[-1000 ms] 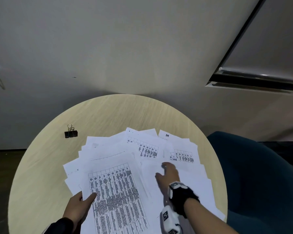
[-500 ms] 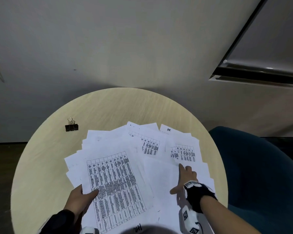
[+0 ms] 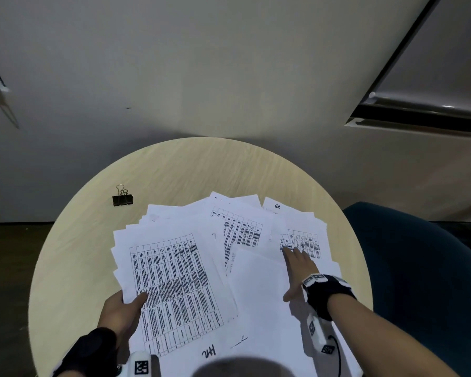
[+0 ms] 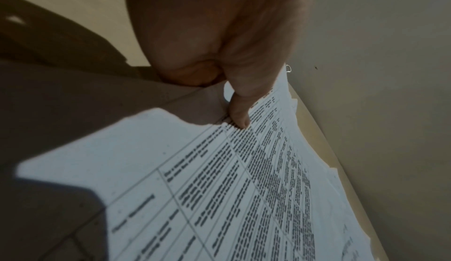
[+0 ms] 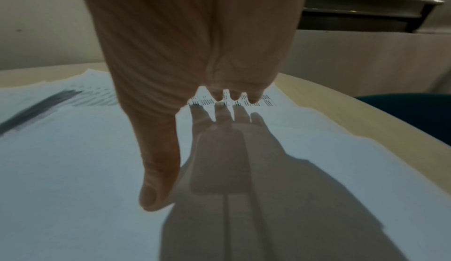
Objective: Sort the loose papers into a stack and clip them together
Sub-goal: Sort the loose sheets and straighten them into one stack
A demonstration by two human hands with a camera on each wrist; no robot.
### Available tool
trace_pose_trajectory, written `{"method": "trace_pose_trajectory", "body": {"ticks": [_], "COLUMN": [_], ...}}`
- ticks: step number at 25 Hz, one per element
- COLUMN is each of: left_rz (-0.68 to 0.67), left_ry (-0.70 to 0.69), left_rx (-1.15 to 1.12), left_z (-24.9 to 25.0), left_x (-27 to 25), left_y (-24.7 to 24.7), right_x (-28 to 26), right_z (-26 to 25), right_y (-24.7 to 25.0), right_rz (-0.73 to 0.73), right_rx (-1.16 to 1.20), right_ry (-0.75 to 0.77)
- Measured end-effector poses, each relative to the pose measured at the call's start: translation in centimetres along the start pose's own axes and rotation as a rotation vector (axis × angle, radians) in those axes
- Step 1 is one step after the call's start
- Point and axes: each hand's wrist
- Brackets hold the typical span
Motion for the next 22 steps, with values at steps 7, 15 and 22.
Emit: {"method": "trace_pose_trajectory", "body": {"ticks": [7,15,22], "left_rz": [0.018,-0.022,-0.088], "left_ry": [0.043,0.038,-0.032], "left_rx": [-0.016,-0.077,-0.050], "left_z": [-0.7,-0.5,-0.2], "left_x": [0.3,-0.2,-2.1], "left_y": [0.0,-0.1,-1.1], "right_x": [0.2,-4.6,-9.9], "right_z": [0.5,1.3,-5.8], "right_y": [0.6,5.4,9.1], "right_rz": [0.038,0.347,0.635], "right_rx": [0.022,0.218,-0.069], "right_ry": [0.011,-0.152,0.103]}}
Point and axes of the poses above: each hand's wrist, its own x-axis towards the middle knuckle, its own y-axis out of the back of the hand, z = x × y, and after that the axes turned 13 degrees about x, right-handed
